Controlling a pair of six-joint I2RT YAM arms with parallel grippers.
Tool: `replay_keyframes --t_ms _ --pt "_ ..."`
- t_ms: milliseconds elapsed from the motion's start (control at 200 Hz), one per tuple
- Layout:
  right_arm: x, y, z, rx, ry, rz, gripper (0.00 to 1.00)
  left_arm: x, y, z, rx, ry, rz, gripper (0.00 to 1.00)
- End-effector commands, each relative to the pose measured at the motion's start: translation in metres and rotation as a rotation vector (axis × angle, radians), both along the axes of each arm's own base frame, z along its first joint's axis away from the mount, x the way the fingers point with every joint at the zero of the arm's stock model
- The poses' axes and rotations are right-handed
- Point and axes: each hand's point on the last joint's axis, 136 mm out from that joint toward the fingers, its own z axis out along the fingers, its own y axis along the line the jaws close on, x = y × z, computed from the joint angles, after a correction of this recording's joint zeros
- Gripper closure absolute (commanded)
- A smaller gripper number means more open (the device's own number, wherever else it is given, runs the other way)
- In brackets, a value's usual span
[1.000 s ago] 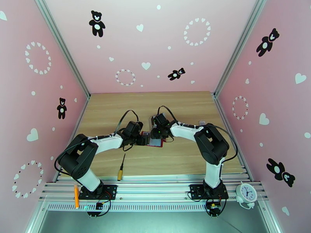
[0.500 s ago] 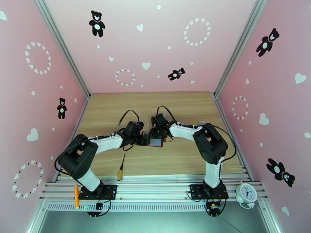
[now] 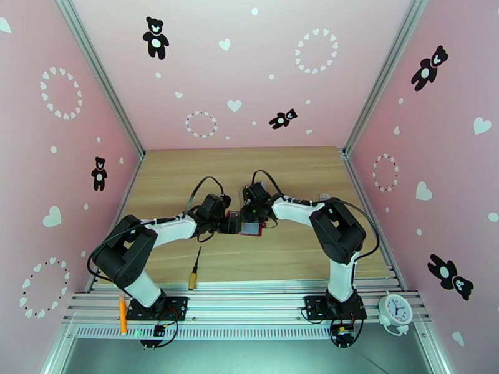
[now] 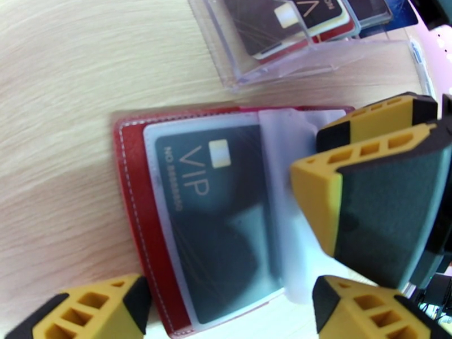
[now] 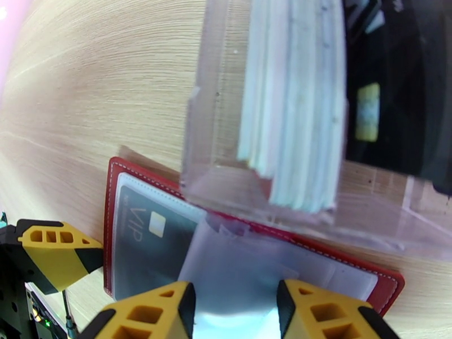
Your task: Put the credit cards into the card holder
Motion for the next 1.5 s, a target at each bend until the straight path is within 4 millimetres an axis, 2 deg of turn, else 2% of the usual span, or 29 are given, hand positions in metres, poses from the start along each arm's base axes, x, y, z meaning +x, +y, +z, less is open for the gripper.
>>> replay_keyframes --t_ms 0,260,551,971,1221,1497 --pt "-0.006 0.016 0.001 0.073 0.036 -0.046 0.56 -0.01 -0.02 0.006 -0.065 -0.001 -0.078 0.18" --pt "-0.002 0.009 -0.01 0.107 0.087 -0.19 0.57 -0.01 -0.019 0.006 -0.066 0.001 -0.071 0.19" --pt "-0.002 0.004 -0.015 0.103 0.097 -0.244 0.57 -0.009 -0.018 0.005 -0.053 0.005 -0.067 0.19" --pt "0.001 0.012 0.011 0.187 0.058 -0.237 0.58 -0.01 -0.023 0.012 -0.091 -0.006 -0.075 0.17" --pt "-0.002 0.01 0.033 0.215 0.025 -0.234 0.58 -0.006 -0.015 0.009 -0.07 -0.008 -0.044 0.17" --pt "-0.006 0.012 0.033 0.216 0.033 -0.225 0.58 -0.004 -0.012 0.008 -0.067 -0.003 -0.03 0.18"
